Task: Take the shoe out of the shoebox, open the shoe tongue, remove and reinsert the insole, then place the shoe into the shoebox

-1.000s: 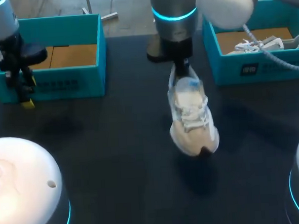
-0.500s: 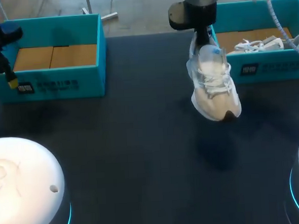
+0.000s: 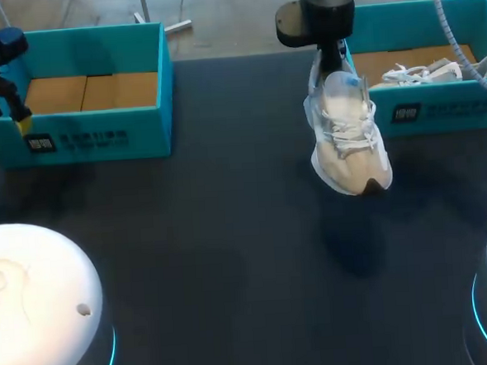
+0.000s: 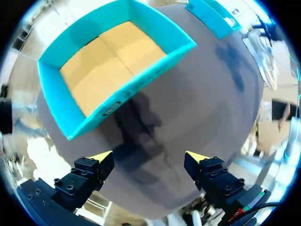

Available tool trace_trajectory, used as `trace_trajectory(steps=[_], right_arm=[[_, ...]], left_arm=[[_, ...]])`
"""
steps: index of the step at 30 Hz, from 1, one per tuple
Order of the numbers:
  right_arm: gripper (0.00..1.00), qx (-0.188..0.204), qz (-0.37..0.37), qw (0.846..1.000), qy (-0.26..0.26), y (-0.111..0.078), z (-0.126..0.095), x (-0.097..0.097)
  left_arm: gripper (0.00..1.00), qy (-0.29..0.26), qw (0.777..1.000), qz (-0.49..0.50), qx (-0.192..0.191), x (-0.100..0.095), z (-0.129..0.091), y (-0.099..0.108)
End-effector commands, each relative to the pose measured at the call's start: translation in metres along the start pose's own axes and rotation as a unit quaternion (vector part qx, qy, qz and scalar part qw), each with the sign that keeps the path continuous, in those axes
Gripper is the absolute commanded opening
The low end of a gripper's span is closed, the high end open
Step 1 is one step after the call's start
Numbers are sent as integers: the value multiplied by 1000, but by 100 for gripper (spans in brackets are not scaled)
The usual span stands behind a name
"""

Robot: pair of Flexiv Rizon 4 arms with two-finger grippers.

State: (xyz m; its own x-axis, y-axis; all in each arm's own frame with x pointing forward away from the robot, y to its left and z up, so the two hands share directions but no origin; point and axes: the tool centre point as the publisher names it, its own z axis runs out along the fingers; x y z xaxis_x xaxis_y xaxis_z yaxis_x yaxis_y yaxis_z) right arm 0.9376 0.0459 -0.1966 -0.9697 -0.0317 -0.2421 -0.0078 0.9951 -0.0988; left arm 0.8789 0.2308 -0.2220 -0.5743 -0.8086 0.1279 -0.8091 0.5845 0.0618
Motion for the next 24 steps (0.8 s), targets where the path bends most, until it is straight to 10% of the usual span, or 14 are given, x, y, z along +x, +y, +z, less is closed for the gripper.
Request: trace_trajectory(steps=[1, 10, 24], right_arm=[[0, 3, 14, 1000, -16, -30, -7, -28], [0, -9, 39, 998, -51, -103, -23, -99], [0, 38, 16, 997, -65, -156, -20, -189]], left_arm=[[100, -7, 999, -45, 9, -10, -10, 0], [100, -34, 993, -114, 21, -41, -24, -16], [100, -31, 993, -113, 19, -43, -24, -17]])
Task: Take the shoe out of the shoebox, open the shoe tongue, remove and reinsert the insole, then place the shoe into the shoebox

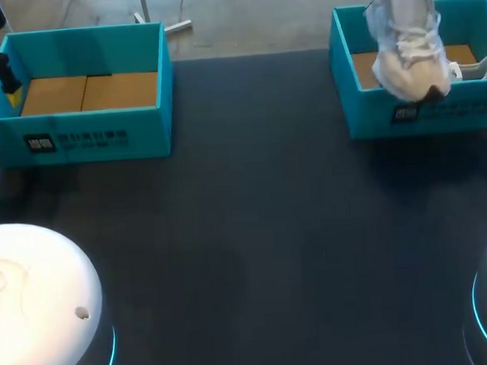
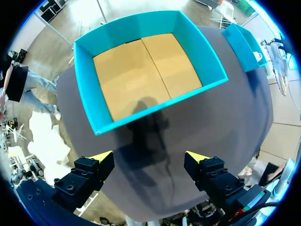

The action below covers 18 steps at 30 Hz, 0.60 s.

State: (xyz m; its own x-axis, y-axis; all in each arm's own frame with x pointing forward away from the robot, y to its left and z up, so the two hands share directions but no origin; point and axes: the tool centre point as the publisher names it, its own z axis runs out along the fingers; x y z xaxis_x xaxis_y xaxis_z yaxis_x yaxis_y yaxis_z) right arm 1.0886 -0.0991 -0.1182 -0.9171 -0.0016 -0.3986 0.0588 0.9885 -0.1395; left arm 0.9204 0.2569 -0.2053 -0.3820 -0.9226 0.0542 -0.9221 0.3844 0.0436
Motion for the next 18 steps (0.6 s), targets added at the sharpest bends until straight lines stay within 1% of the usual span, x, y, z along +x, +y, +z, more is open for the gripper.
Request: trace_trajectory(steps=[1, 6, 9, 13, 14, 16, 17, 18], right_arm=[[0, 7, -13, 1000, 15, -4, 12, -31], [0, 8, -7, 1000, 18, -23, 24, -47], [0, 11, -1, 1000, 24, -34, 29, -53], [0, 21, 4, 999, 38, -42, 37, -59], [0, 19, 9, 999, 41, -47, 40, -61], [0, 25, 46, 998, 46, -54, 44, -61], [0, 21, 69, 996, 48, -60, 46, -61], [0, 30, 106, 993, 51, -66, 48, -61]], left_arm=[[100, 0, 1000, 0, -1, 0, 0, 0], [100, 0, 1000, 0, -1, 0, 0, 0], [100, 0, 1000, 0, -1, 0, 0, 0], [100, 0, 1000, 0, -1, 0, 0, 0], [100, 0, 1000, 0, -1, 0, 0, 0], [100, 0, 1000, 0, -1, 0, 0, 0], [100, 0, 1000, 0, -1, 0, 0, 0], [100, 0, 1000, 0, -1, 0, 0, 0]])
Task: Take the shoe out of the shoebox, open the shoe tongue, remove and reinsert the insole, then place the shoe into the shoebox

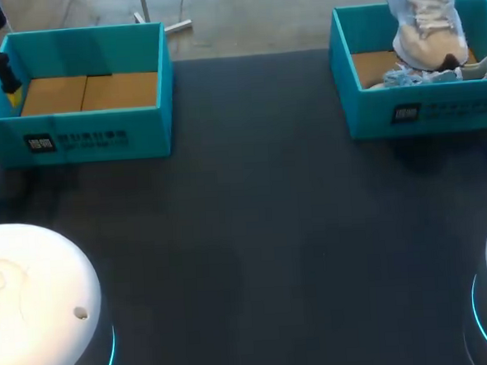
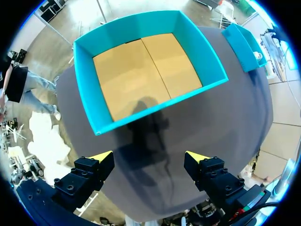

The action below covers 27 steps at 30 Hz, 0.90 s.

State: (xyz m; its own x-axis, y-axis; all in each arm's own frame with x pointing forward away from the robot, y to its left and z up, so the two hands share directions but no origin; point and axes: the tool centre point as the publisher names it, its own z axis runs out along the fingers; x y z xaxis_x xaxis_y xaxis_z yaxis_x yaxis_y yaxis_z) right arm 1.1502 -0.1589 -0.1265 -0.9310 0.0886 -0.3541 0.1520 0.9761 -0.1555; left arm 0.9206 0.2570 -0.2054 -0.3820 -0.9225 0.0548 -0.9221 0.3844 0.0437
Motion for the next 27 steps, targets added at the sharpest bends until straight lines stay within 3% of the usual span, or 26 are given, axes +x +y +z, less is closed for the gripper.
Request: trace_trajectory(steps=[1, 4, 7, 12, 16, 18, 21, 27], right_arm=[[0, -4, 90, 996, 23, -17, 9, -9], [0, 2, 190, 981, 32, -41, 15, -7], [0, 38, 286, 957, 40, -65, 16, -1], [0, 55, 433, 898, 53, -105, 14, 10], [0, 73, 515, 851, 68, -127, 14, 13], [0, 80, 548, 829, 78, -129, 13, 11], [0, 94, 607, 782, 108, -131, 13, 6], [0, 91, 612, 778, 110, -131, 13, 4]], left_arm=[[100, 0, 1000, 0, -1, 0, 0, 0], [100, 0, 1000, 0, -1, 0, 0, 0], [100, 0, 1000, 0, -1, 0, 0, 0], [100, 0, 1000, 0, -1, 0, 0, 0], [100, 0, 1000, 0, -1, 0, 0, 0], [100, 0, 1000, 0, -1, 0, 0, 0], [100, 0, 1000, 0, -1, 0, 0, 0], [100, 0, 1000, 0, -1, 0, 0, 0]])
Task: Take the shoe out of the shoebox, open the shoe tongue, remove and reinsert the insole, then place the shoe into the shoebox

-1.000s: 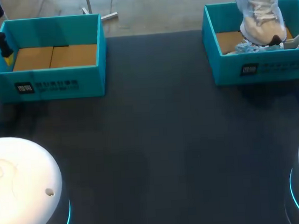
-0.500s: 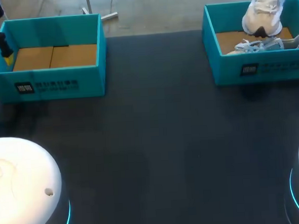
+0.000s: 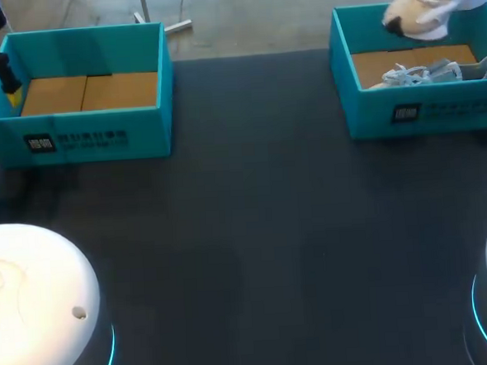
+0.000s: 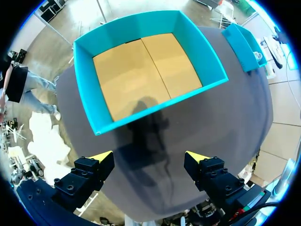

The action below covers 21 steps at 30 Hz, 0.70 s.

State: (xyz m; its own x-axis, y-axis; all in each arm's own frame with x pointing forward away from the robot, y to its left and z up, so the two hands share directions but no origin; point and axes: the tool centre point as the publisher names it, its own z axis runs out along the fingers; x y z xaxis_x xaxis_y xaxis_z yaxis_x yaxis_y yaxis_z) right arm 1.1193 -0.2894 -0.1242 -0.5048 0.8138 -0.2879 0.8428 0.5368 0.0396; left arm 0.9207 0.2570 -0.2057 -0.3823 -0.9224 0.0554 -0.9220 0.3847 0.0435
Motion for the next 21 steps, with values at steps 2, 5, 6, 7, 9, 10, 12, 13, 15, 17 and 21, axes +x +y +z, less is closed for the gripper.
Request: trace_trajectory(steps=[2, 5, 6, 7, 9, 10, 12, 13, 15, 17, 21], right_arm=[[0, 55, 229, 971, 47, 11, -2, -7], [0, 55, 229, 971, 47, 11, -2, -7], [0, 55, 229, 971, 47, 11, -2, -7], [0, 55, 229, 971, 47, 11, -2, -7], [0, 55, 229, 971, 47, 11, -2, -7], [0, 55, 229, 971, 47, 11, -2, -7], [0, 43, 260, 963, 53, 12, 1, -14], [0, 48, 262, 963, 38, 15, -1, -16], [0, 48, 262, 964, 23, 16, 0, -17], [0, 50, 267, 962, 11, 16, 4, -18], [0, 50, 273, 961, 15, 11, 18, -16]], left_arm=[[100, -1, 1000, 0, -1, 0, -1, 0], [100, -1, 1000, 0, -1, 0, -1, 0], [100, -1, 1000, 0, -1, 0, -1, 0], [100, -1, 1000, 0, -1, 0, -1, 0], [100, -1, 1000, 0, -1, 0, -1, 0], [100, -1, 1000, 0, -1, 0, -1, 0], [100, -1, 1000, 0, -1, 0, -1, 0], [100, -1, 1000, 0, -1, 0, -1, 0], [100, -1, 1000, 0, -1, 0, -1, 0], [100, -1, 1000, 0, -1, 0, -1, 0], [100, -1, 1000, 0, -1, 0, -1, 0]])
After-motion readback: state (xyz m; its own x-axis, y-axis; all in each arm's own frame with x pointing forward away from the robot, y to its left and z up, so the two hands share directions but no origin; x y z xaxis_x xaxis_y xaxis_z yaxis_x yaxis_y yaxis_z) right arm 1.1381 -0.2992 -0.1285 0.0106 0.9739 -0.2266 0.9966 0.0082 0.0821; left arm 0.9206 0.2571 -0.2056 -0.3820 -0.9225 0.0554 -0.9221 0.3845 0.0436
